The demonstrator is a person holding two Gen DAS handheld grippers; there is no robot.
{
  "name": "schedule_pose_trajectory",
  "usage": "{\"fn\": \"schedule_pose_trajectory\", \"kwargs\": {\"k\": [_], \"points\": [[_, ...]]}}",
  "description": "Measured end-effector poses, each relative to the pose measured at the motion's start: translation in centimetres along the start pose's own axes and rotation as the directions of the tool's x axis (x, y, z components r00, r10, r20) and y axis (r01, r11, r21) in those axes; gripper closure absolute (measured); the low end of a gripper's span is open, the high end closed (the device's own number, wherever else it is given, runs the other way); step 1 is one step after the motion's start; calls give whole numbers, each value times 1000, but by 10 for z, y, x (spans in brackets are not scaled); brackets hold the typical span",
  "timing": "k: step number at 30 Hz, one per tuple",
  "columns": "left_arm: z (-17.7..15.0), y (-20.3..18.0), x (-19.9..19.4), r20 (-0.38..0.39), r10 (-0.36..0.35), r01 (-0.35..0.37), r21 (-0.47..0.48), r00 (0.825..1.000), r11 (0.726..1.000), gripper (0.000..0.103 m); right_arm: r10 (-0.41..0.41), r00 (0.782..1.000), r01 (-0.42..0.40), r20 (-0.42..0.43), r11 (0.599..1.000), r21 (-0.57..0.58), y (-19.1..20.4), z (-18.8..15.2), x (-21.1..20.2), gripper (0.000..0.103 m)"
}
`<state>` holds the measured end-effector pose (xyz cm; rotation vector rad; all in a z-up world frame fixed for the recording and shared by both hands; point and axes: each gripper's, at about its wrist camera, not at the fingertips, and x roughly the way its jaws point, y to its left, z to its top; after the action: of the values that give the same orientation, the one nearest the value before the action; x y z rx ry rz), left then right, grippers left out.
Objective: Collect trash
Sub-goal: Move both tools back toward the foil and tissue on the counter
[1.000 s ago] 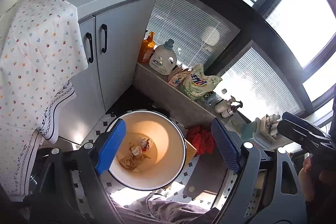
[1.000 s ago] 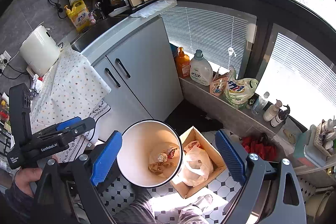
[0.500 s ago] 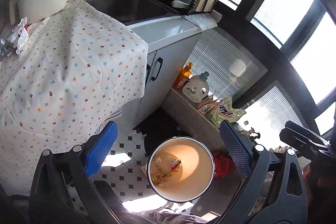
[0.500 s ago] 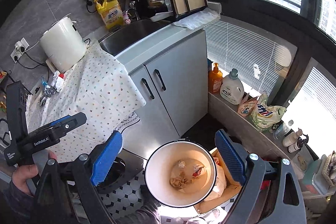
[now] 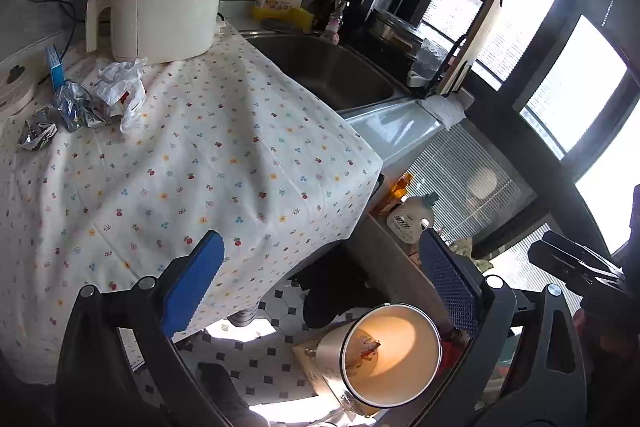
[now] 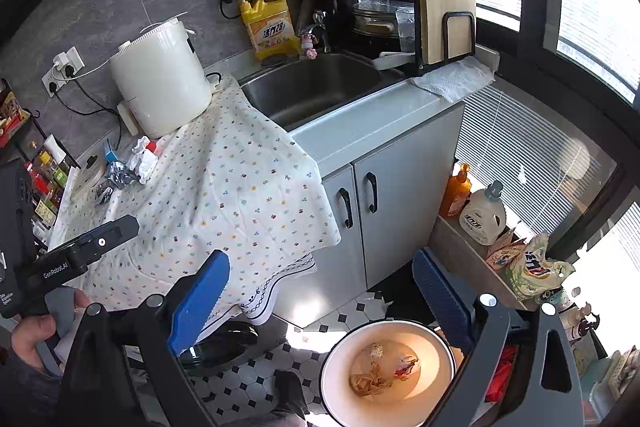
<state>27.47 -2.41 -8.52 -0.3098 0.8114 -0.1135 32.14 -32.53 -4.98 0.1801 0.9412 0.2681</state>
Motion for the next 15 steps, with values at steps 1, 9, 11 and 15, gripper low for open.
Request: {"fn": "schedule_pose_trajectory", "kwargs": {"k": [1,9,11,15], "points": [[3,9,-3,8,8,-8,-10,1000,1000,6,7,1000,-7,0,1000,-11,9,3,4,12],[20,82,-20,44,63,-59,-97,997,994,6,68,998,-69,-17,993,-94,84,25,42,12],[25,101,-23,57,70,-63,-121,996,991,6,74,997,-76,-20,990,-117,102,30,52,12],[33,137,-28,76,92,-79,-155,993,985,6,93,995,-97,-35,984,-150,140,39,73,12]]}}
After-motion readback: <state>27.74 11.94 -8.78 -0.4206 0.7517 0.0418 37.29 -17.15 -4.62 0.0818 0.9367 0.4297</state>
